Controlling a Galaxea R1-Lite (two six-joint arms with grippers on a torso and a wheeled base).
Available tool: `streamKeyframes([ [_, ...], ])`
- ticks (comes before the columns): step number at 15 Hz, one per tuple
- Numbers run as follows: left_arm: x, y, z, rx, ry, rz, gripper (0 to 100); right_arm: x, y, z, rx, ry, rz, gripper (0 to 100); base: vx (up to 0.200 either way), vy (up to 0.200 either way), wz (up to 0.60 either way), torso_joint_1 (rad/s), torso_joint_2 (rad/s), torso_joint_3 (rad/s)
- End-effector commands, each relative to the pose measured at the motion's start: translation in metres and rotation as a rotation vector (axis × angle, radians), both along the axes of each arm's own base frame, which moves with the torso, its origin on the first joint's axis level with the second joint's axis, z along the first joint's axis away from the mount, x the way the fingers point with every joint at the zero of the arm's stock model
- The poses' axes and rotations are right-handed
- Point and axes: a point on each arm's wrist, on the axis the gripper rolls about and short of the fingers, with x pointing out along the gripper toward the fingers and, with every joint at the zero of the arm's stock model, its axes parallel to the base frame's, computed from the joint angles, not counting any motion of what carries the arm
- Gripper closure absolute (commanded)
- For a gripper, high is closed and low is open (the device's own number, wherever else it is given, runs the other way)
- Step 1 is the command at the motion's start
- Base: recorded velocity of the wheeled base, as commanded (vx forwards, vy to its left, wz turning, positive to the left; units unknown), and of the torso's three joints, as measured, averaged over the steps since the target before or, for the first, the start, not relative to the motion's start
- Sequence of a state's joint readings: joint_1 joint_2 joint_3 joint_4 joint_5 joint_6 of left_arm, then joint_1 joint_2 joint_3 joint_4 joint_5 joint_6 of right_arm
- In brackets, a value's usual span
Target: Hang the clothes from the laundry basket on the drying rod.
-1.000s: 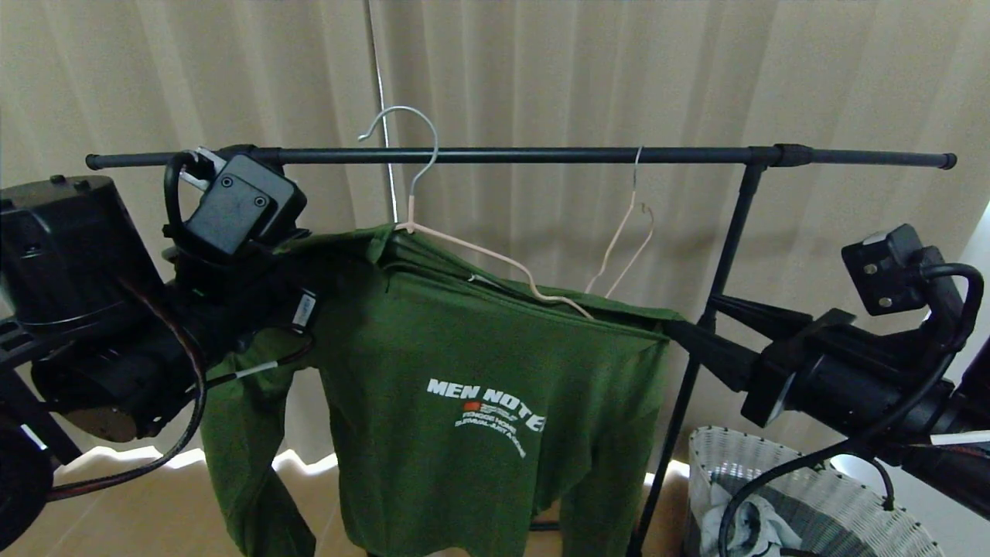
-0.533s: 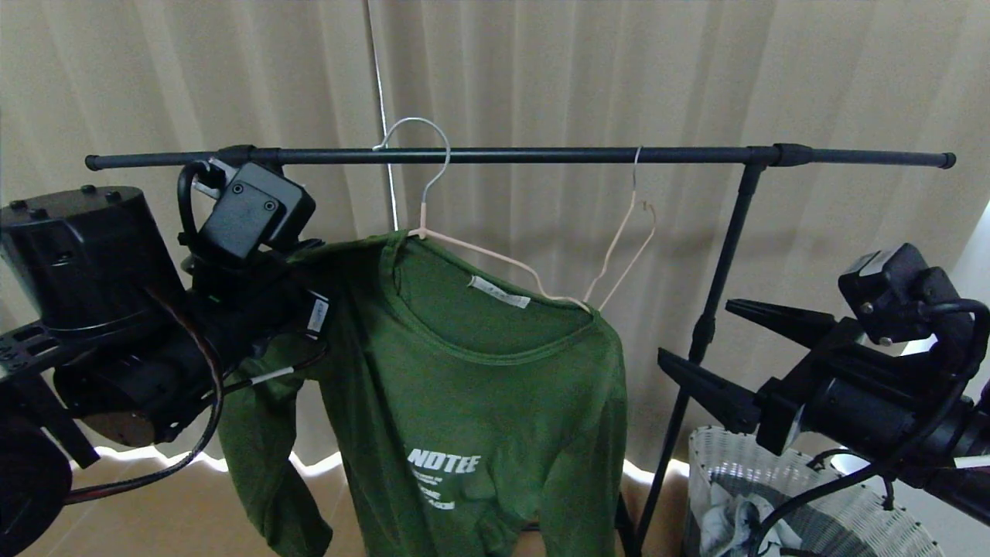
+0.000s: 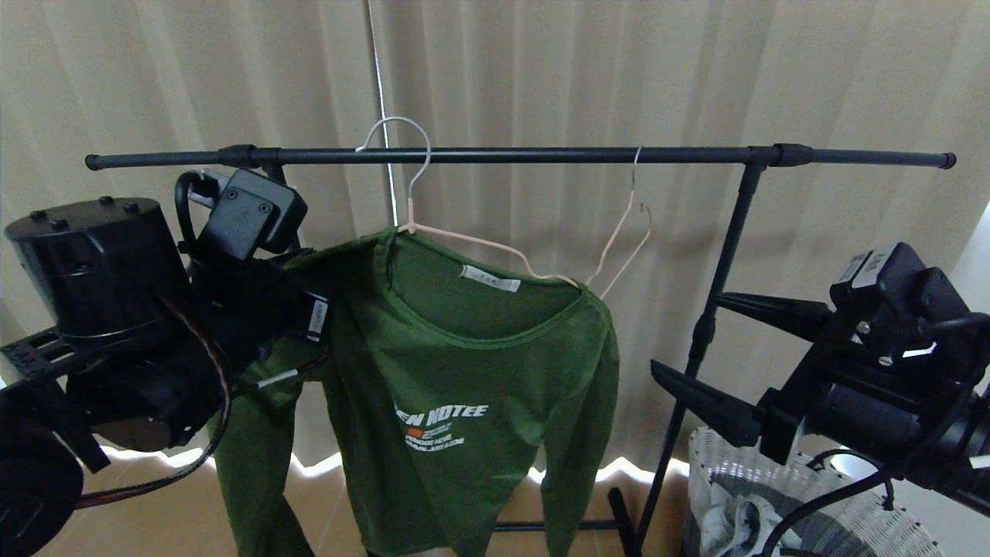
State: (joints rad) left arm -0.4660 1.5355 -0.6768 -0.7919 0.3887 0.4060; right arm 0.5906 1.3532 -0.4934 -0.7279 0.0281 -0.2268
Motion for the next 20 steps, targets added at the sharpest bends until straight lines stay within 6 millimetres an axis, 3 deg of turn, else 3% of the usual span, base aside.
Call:
streamKeyframes([
  [1, -0.003, 0.0, -0.009, -0.006, 0.031, -0.006, 100, 0.004, 0.003, 0.007, -0.006, -0.025, 0.003, 0, 0.0, 0.0, 0.0, 0.0, 0.0, 0.0],
  [6, -0.011, -0.013, -0.007, -0.034, 0.026, -0.059, 100, 0.025, 0.021, 0.031, -0.07, -0.107, 0.02, 0, 0.0, 0.0, 0.0, 0.0, 0.0, 0.0],
  [8, -0.011, -0.023, -0.005, -0.034, 0.022, -0.09, 100, 0.026, 0.04, 0.038, -0.057, -0.121, 0.079, 0, 0.0, 0.0, 0.0, 0.0, 0.0, 0.0],
  [14, -0.011, -0.034, -0.003, -0.039, 0.016, -0.127, 100, 0.051, 0.062, 0.031, -0.076, -0.098, 0.084, 0, 0.0, 0.0, 0.0, 0.0, 0.0, 0.0],
  [20, -0.015, -0.039, -0.004, -0.036, 0.018, -0.151, 100, 0.074, 0.077, 0.027, -0.107, -0.098, -0.064, 0, 0.0, 0.0, 0.0, 0.0, 0.0, 0.0],
])
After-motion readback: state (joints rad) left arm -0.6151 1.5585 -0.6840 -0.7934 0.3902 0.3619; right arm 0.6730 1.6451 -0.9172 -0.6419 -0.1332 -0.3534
